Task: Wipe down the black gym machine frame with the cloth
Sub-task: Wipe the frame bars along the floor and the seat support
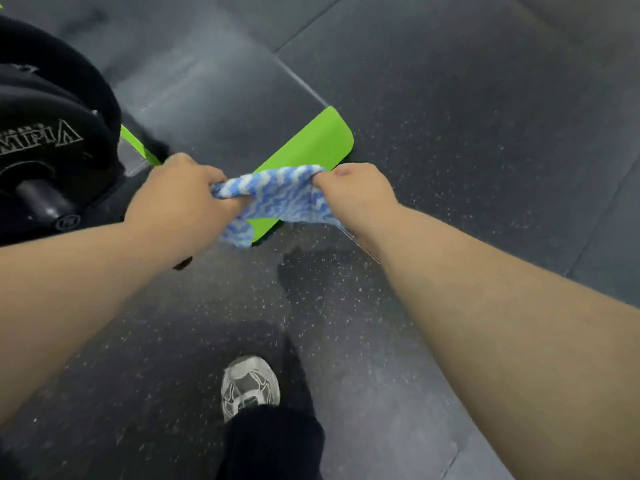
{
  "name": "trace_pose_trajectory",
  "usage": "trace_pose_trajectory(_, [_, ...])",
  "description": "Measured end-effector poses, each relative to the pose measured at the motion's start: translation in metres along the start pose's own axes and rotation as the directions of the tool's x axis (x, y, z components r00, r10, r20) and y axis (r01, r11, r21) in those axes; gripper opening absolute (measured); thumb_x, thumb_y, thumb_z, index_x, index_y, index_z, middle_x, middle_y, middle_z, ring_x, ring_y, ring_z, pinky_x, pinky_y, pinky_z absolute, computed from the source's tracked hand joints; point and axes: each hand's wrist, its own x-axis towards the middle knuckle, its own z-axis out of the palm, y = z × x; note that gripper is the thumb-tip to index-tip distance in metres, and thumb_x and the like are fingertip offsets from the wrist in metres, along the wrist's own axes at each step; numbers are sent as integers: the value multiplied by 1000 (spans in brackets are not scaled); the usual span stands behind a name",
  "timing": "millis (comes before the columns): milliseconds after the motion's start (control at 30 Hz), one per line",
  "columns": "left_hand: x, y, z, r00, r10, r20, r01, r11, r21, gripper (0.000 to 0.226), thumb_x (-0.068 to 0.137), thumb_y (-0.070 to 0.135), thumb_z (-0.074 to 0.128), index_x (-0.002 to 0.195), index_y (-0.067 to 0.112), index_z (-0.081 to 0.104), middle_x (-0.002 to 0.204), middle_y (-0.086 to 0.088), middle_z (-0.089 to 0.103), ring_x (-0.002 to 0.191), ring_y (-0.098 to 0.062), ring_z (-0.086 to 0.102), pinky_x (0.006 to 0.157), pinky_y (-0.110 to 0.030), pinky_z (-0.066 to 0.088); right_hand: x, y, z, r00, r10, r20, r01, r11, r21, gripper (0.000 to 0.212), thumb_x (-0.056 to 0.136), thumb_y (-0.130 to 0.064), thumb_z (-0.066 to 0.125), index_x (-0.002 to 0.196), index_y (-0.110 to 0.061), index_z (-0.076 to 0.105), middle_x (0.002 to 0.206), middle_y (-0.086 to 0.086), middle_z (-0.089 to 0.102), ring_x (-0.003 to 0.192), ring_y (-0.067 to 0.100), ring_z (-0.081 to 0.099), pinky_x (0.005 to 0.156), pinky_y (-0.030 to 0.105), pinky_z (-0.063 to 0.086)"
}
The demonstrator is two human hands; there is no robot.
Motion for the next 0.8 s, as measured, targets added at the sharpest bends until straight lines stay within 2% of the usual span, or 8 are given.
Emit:
trace_pose_trajectory(67, [32, 13, 2, 996, -78, -47, 77, 997, -13, 53, 86, 41, 60, 51, 6, 42, 53, -10, 36, 48, -24, 35, 46, -30, 23, 30, -12, -6, 982, 83, 172, -122, 965, 232, 18, 87, -26, 61, 74, -16, 56, 82, 9, 58, 77, 24, 53, 69, 39, 49])
trace_pose_trajectory(133, [53, 27, 3, 962, -261, 82, 273, 930, -246, 48, 89, 41, 59, 58, 5, 49, 52, -6, 43, 50, -22, 40, 49, -28, 32, 51, -21, -6, 912, 125, 390, -319, 814, 485, 16, 88, -25, 63, 100, -15, 61, 96, 9, 64, 82, 25, 59, 72, 38, 48])
trace_pose_trajectory(200, [81, 45, 2, 847, -274, 456, 526, 557, -642, 30, 94, 36, 54, 80, 12, 65, 79, -5, 69, 70, -21, 62, 67, -29, 48, 82, -31, -12, 837, 76, 542, -422, 720, 551, 34, 92, -27, 59, 123, -14, 57, 110, 6, 66, 90, 23, 62, 83, 38, 50])
trace_pose_trajectory(267, [114, 60, 0, 735, -117, 668, 678, 125, -724, 28, 96, 27, 41, 107, 14, 64, 107, -4, 68, 87, -18, 62, 76, -29, 48, 124, -43, -20, 792, 17, 610, -450, 692, 565, 42, 93, -25, 58, 132, -10, 53, 119, 11, 65, 94, 27, 63, 90, 43, 51])
trace_pose_trajectory(300, [121, 66, -1, 722, -46, 690, 692, 42, -721, 34, 94, 24, 36, 115, 14, 60, 111, -5, 65, 90, -18, 59, 78, -29, 46, 135, -44, -22, 799, 10, 601, -443, 685, 578, 43, 92, -21, 59, 132, -7, 52, 120, 15, 64, 92, 28, 63, 89, 43, 52])
trace_pose_trajectory(400, [161, 71, 0, 789, -210, 578, 595, 25, -803, 43, 93, 18, 34, 125, 9, 61, 118, -8, 66, 92, -16, 58, 79, -26, 43, 195, -70, -36, 824, 47, 564, -376, 791, 483, 40, 87, -3, 63, 126, 1, 56, 119, 22, 64, 86, 29, 65, 80, 40, 56])
trace_pose_trajectory(533, [193, 73, -15, 657, -584, 477, 537, -81, -840, 20, 94, 20, 50, 106, 19, 66, 95, 1, 70, 78, -8, 60, 66, -19, 41, 239, -111, -53, 830, 59, 555, -276, 908, 316, 29, 84, 6, 62, 112, -4, 61, 110, 21, 68, 90, 31, 68, 76, 43, 58])
trace_pose_trajectory(800, [261, 6, -41, 673, -645, 361, 229, -283, -931, 34, 91, 18, 62, 124, 25, 58, 105, 2, 68, 72, -7, 63, 56, -18, 48, 302, -251, 36, 673, -32, 739, -6, 999, 49, 26, 85, 6, 54, 106, -4, 64, 108, 18, 70, 91, 29, 68, 87, 47, 54])
